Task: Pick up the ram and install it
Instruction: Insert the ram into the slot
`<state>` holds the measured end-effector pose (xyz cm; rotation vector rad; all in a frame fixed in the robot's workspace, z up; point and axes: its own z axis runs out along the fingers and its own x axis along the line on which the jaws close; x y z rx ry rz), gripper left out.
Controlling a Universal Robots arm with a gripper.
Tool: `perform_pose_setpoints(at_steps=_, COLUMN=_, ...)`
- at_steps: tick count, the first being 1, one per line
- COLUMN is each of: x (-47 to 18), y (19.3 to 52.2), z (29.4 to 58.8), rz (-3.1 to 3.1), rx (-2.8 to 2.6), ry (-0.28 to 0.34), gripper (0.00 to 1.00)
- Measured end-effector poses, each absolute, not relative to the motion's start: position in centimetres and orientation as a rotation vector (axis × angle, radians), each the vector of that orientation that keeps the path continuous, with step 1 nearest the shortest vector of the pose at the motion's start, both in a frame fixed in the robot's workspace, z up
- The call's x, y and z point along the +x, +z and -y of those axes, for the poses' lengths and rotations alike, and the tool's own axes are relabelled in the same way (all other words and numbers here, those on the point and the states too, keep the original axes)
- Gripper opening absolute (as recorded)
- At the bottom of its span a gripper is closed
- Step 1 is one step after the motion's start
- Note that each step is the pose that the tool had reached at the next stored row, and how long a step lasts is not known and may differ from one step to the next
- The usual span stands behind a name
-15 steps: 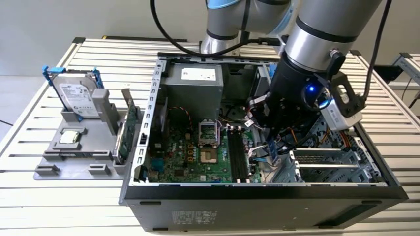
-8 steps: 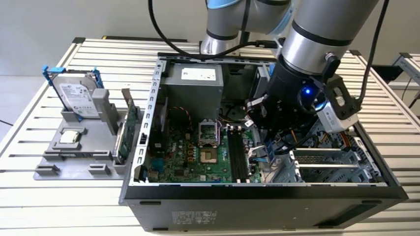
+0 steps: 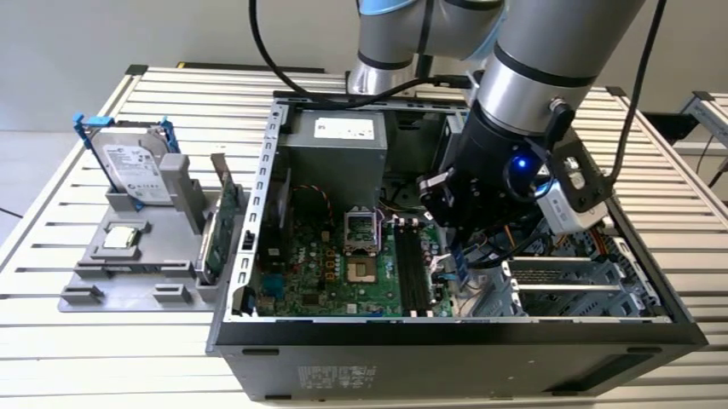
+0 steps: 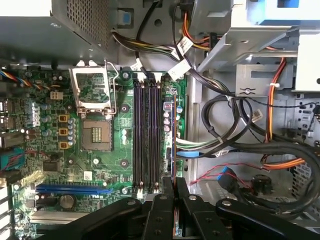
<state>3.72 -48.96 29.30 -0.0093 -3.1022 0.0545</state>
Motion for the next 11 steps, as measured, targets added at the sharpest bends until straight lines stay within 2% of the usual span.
perform_pose_setpoints(at_steps=11, x=3.09, y=28.92, z=48.97, rz=3.097, rx=-0.010, ry=0.054, gripper=0.00)
